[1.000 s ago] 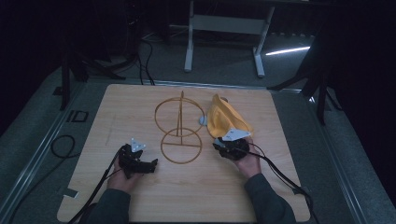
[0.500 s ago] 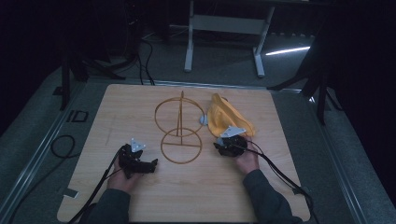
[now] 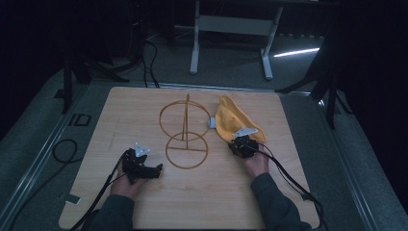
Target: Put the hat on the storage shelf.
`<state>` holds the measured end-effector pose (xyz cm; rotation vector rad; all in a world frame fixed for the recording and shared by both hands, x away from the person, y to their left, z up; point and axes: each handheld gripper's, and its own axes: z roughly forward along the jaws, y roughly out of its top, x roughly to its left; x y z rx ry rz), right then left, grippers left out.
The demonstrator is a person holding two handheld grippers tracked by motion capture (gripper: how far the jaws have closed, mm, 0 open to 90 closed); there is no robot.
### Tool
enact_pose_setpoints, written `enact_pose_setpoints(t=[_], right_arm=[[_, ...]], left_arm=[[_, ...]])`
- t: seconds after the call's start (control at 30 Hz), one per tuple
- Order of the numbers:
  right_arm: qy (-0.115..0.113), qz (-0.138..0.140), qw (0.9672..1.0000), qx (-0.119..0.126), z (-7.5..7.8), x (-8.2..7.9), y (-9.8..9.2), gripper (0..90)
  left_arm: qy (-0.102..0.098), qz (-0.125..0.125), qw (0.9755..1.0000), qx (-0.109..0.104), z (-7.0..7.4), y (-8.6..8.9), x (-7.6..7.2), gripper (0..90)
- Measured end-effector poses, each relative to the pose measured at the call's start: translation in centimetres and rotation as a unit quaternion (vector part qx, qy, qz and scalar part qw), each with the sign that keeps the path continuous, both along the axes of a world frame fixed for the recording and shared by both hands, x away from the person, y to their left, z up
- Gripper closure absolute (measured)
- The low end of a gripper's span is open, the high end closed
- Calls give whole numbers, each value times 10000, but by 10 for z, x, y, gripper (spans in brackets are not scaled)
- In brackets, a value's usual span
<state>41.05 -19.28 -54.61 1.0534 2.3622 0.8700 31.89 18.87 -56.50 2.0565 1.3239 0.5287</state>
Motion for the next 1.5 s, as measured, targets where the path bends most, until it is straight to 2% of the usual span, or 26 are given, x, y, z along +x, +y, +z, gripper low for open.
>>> enact_pose_setpoints(t=[0.2,0.53,0.63,0.67,0.9,1.27,1.5], right_arm=[[-85,107,9999,-69,6,-2,-2,828],[-210,376,9990,136,28,-9,-5,831],[-239,379,9989,169,32,-10,-5,831],[-266,385,9986,250,36,-11,-6,831],[-381,436,9979,298,51,-13,-5,831],[-773,436,9954,368,84,-13,-10,832],[-909,456,9940,401,98,-14,-14,832]], left_arm=[[0,-1,10000,1,0,0,0,19],[1,0,10000,3,0,0,0,19],[2,-1,10000,3,0,0,0,19],[-1,2,10000,-1,0,0,0,19],[-3,-2,10000,5,0,0,0,19],[-10,13,10000,-14,0,0,0,19],[-5,5,10000,1,0,0,0,19]])
